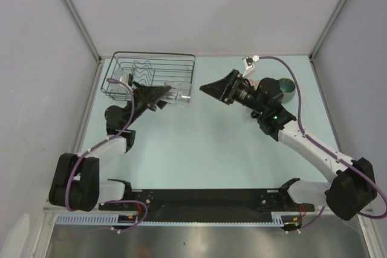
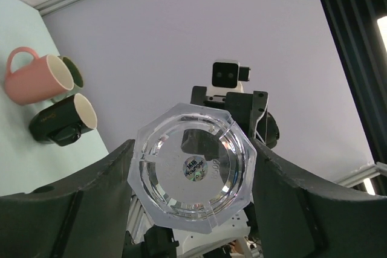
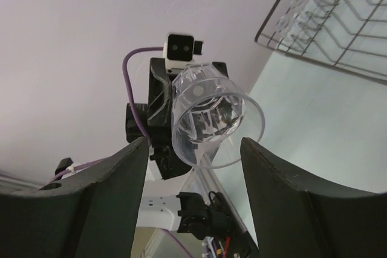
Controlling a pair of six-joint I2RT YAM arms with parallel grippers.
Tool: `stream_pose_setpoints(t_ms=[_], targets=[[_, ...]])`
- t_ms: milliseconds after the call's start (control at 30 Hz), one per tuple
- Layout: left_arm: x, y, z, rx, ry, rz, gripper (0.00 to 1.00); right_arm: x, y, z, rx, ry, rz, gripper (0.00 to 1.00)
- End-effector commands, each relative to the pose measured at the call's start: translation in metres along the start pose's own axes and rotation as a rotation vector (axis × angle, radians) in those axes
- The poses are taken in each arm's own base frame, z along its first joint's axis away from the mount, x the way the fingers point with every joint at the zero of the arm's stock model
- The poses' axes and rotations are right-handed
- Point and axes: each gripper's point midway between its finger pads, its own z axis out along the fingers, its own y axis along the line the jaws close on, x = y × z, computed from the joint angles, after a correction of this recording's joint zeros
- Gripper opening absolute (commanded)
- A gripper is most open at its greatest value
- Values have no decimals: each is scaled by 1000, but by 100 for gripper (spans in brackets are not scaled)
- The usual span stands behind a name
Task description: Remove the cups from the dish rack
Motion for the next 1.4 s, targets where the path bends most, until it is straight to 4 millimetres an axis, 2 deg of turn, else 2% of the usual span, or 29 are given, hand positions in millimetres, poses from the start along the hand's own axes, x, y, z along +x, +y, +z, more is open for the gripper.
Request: stream_pose_setpoints(t_ms=[0,200,533,567,667,700,767,800,900,1067,1100,1133,1167,1200,1233,1267,1300,1333,1367], targets=[[5,-50,0,153,22,94,0,7,42,12,-148,28,-18,68],[9,-49,-2,132,33,104,0,16,42,28,-162,56,-3,67],[18,-47,-1,111,61,128,0,25,58,49,-215,98,-16,66],[20,-47,-1,113,69,127,0,31,54,54,-207,117,-7,66],[23,-45,1,107,77,126,0,39,58,62,-221,146,3,63],[24,-45,1,108,79,128,0,45,52,66,-216,163,8,57],[26,-45,2,106,88,128,0,48,54,69,-223,174,17,48],[27,-44,1,104,91,129,0,52,52,70,-220,184,23,30],[28,-42,2,89,103,139,0,56,46,72,-199,191,30,0],[30,-38,3,52,118,159,0,57,41,67,-167,188,15,0],[29,-37,3,46,119,185,4,55,41,66,-157,178,9,0],[29,-32,5,-6,129,169,13,56,33,64,-124,181,-9,0],[28,-27,7,-43,138,174,24,50,37,57,-116,166,-24,0],[26,-20,8,-80,148,247,46,44,32,55,-82,141,-43,0],[24,-11,10,-179,166,223,56,41,17,49,-24,140,-67,0],[18,-11,9,-221,143,260,65,33,20,40,-11,122,-89,0],[13,-8,8,-254,139,341,80,25,14,35,27,100,-103,0],[10,-7,6,-314,141,343,89,24,3,27,83,109,-103,0],[5,-8,5,-338,117,374,100,9,3,16,110,76,-147,0]])
